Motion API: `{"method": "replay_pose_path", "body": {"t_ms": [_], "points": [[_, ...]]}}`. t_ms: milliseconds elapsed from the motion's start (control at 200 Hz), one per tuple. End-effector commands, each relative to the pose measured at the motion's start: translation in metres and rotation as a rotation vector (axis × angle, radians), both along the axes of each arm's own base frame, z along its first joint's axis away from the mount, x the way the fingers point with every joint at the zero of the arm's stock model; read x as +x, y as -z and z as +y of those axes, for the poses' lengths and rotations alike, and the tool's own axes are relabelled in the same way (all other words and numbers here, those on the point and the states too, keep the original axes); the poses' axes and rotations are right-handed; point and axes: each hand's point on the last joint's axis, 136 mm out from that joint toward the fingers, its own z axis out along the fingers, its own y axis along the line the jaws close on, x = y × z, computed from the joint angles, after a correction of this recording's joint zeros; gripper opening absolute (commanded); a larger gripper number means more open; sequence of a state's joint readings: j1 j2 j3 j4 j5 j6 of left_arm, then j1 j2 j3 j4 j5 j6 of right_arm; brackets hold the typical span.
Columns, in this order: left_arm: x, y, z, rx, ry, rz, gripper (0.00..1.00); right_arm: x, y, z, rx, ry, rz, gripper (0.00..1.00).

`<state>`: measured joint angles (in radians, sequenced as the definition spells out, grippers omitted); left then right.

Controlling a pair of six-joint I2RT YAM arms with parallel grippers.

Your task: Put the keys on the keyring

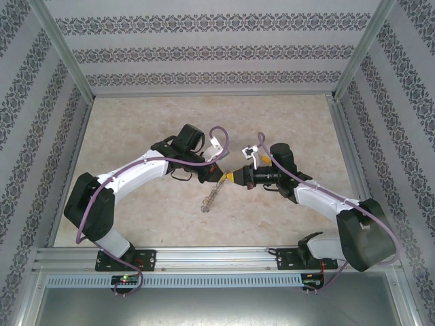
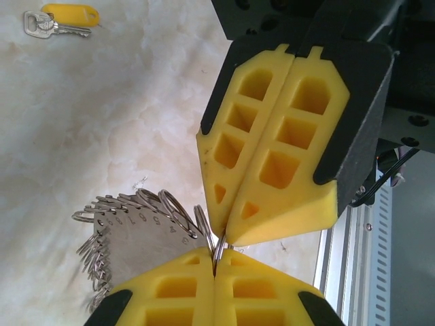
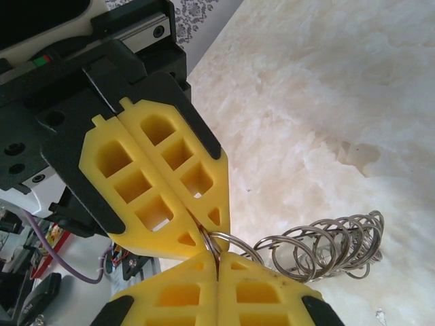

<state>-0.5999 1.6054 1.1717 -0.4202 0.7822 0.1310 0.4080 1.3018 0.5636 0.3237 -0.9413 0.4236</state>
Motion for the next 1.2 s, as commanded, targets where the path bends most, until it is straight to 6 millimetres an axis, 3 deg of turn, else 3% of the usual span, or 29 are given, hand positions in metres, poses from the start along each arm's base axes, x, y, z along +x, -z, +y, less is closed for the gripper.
{"method": "replay_pose_path", "body": {"t_ms": [0, 340, 490, 640, 909, 1194], "points": [[0.009, -0.016, -0.005, -0.034, 0.002, -0.050, 0.00, 0.015, -0.021, 0.004, 0.032, 0.027, -0.068, 0.00], [0.054, -0.048, 0.020, -0.111, -0.215, -0.167, 0.51, 0.042, -0.023, -0.004, 0.002, 0.159, -0.104, 0.00], [0.070, -0.055, 0.039, -0.145, -0.340, -0.203, 0.59, 0.051, -0.022, -0.002, 0.004, 0.163, -0.108, 0.00], [0.074, -0.047, 0.047, -0.196, -0.375, -0.143, 0.58, 0.056, -0.024, 0.003, 0.027, 0.143, -0.114, 0.00], [0.069, -0.017, 0.036, -0.271, -0.355, -0.013, 0.51, 0.065, -0.026, 0.007, 0.079, 0.155, -0.124, 0.00], [0.070, -0.015, 0.026, -0.397, -0.349, 0.039, 0.42, 0.069, -0.024, 0.007, 0.092, 0.167, -0.116, 0.00]]}}
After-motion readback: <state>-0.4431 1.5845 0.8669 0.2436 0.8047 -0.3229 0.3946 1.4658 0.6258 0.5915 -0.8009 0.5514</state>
